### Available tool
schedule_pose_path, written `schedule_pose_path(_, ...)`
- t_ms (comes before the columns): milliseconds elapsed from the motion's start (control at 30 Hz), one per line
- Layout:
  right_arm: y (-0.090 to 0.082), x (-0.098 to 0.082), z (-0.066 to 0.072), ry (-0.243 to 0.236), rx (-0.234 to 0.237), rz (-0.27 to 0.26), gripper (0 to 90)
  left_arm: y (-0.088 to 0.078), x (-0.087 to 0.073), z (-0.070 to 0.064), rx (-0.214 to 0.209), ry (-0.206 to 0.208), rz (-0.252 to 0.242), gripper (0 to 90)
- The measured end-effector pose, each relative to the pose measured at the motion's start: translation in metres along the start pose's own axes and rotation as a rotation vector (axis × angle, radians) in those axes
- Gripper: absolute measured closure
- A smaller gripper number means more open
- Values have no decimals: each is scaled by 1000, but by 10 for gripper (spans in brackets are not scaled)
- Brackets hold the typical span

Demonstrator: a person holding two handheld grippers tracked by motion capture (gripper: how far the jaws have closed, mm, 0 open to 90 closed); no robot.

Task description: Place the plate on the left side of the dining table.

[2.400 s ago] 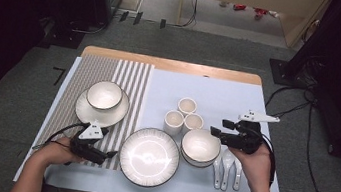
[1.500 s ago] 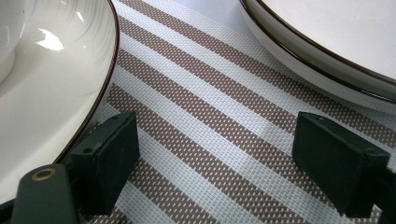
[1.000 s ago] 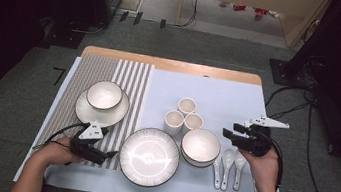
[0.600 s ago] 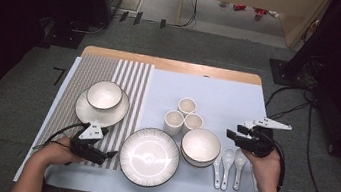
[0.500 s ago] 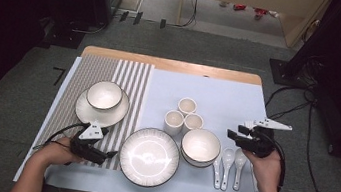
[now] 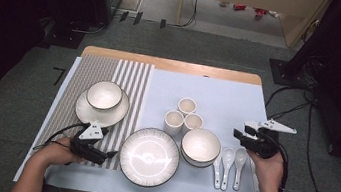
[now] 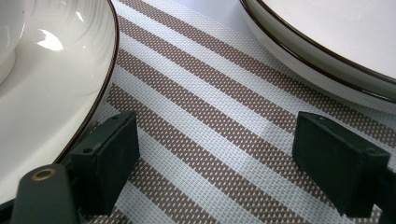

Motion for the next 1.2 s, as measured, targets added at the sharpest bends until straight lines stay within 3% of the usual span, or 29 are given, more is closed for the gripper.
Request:
schedule_pose_path(200,-1,-3,-6,12,-12,0,468,0,0,0,0,0,0,151)
schedule_pose_path(533,-5,-8,-20,28,-77,-14,533,0,0,0,1,0,0,151)
schedule_pose_path(700,-7,-10,-24,50,-74,-9,572,0,0,0,0,0,0,151)
schedule_pose_path(933,-13,-9,-29,95,-60,-42,534,0,0,0,0,0,0,151)
schedule_pose_path(1200,-12,-11,-33,120,-75,-27,518,0,0,0,1,0,-1,151)
Point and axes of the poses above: each handheld gripper's, and its own axes: y roughly forward along the jaws, x roughly out of its top, z roughly to its left, the point moved 5 cm from there along y, roughly forward along the jaws, and after that the axes turned 1 degree about y, right-handed, at the moved point
